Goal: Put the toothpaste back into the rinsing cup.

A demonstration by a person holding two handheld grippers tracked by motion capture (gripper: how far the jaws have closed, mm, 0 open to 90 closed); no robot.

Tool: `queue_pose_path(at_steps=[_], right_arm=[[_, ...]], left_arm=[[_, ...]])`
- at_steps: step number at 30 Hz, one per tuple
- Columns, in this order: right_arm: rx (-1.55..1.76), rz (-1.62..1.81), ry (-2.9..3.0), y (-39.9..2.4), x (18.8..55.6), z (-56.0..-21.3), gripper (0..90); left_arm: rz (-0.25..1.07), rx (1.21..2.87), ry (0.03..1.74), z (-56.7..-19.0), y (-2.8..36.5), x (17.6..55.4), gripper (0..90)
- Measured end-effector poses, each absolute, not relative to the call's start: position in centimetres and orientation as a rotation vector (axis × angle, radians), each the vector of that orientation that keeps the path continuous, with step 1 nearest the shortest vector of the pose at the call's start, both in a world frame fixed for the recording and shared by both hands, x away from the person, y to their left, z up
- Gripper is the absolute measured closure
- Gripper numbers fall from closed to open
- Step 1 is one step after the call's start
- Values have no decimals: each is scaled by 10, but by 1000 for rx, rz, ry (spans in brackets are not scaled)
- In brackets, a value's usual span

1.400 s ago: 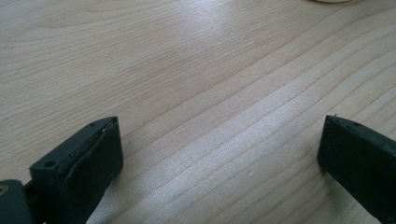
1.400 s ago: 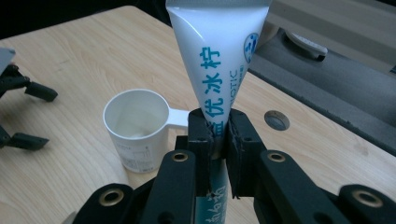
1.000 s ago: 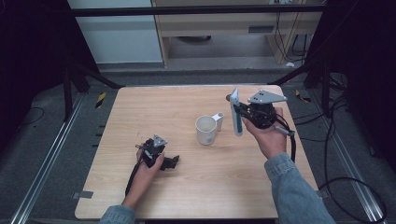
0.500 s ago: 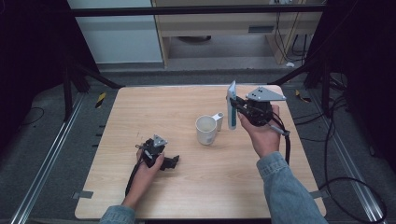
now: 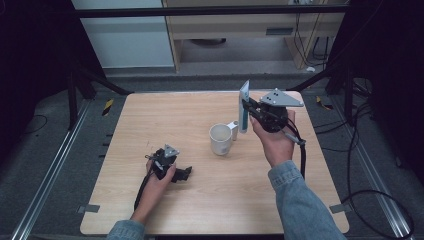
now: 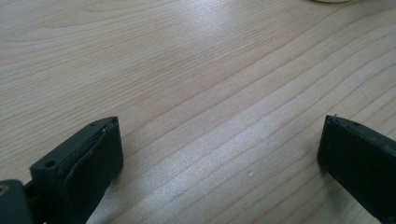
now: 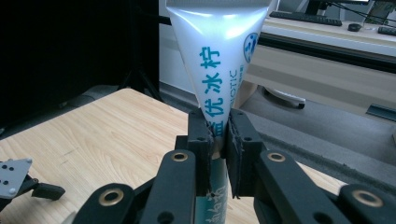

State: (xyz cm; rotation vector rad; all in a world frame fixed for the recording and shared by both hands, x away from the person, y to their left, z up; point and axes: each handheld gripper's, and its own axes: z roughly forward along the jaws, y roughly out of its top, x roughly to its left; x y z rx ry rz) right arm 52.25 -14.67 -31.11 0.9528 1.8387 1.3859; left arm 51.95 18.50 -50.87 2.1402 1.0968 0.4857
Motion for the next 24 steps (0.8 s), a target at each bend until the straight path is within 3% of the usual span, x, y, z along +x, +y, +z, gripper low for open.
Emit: queue_pose_path(at_steps=[24], right_arm=[[944,1459,1787,-127,527,-312,811]], left_arm=[[486,2133,1100,-509,185,519,0]])
